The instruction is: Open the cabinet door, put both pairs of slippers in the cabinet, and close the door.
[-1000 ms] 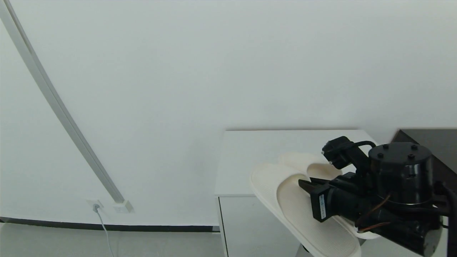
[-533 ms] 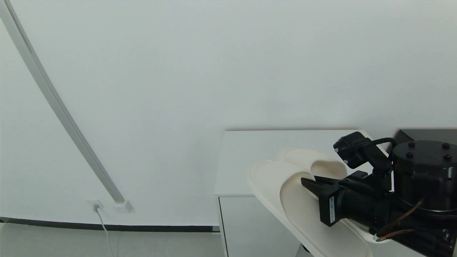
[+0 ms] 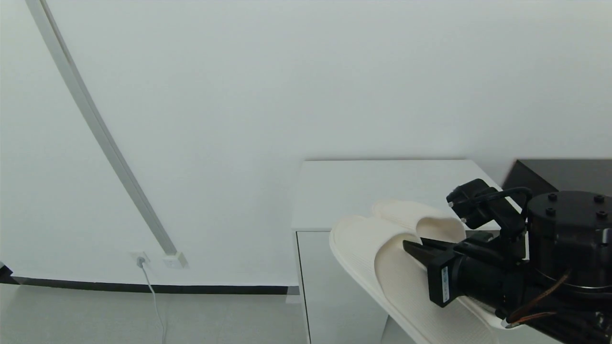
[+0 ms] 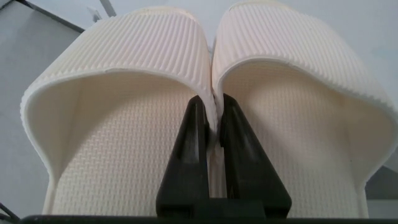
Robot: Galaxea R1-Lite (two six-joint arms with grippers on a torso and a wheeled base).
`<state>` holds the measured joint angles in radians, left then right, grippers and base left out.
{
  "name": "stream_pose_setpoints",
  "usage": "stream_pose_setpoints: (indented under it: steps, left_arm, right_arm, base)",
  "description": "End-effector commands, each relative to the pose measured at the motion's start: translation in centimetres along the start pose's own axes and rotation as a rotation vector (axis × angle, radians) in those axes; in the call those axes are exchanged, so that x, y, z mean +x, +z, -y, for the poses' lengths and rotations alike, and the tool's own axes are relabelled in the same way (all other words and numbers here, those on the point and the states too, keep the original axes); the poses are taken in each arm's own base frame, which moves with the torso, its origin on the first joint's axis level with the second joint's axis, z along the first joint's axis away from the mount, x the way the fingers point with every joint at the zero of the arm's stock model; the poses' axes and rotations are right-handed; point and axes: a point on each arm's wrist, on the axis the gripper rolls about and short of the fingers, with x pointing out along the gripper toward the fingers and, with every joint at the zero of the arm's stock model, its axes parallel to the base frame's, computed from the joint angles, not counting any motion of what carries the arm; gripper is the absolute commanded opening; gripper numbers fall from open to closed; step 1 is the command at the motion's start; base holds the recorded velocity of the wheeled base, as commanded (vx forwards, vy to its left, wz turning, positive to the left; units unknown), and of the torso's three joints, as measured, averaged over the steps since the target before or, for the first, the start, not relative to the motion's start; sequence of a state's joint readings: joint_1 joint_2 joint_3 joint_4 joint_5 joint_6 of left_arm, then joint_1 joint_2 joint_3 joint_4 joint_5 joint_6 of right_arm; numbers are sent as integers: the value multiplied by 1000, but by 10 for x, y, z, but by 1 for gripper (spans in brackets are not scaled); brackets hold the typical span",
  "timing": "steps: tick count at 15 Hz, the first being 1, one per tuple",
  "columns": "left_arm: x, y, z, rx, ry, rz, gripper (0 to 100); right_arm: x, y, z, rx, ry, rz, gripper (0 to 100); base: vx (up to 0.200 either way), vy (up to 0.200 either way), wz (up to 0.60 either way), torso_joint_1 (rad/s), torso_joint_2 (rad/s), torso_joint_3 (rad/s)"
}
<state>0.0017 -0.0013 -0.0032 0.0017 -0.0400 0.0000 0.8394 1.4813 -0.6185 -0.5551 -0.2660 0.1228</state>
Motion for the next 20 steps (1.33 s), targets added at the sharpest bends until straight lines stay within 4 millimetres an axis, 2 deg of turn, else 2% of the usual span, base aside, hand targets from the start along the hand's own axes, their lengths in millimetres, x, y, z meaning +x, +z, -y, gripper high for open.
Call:
stream_pose_setpoints:
  steps: [1,2,15,20]
  left_arm:
    - [0,0,0,0,0,-1,0]
    - [0,0,0,-2,0,-1,0]
    - [0,0,0,-2,0,-1,0]
    - [0,0,0,-2,1,-1,0]
  right_arm:
    - [1,-1,0,-3,1,-5,0]
    - [1,-1,0,-3,1,-5,0]
    - [1,-6,-3,-12,11,-22,0]
    - [2,-6,-4,-12,11,-23,0]
  base:
    - [-200,0,0,7,-2,12]
    - [-200,0,0,7,7,2]
    - [0,0,0,0,0,0]
    - [0,-200,0,4,1,2]
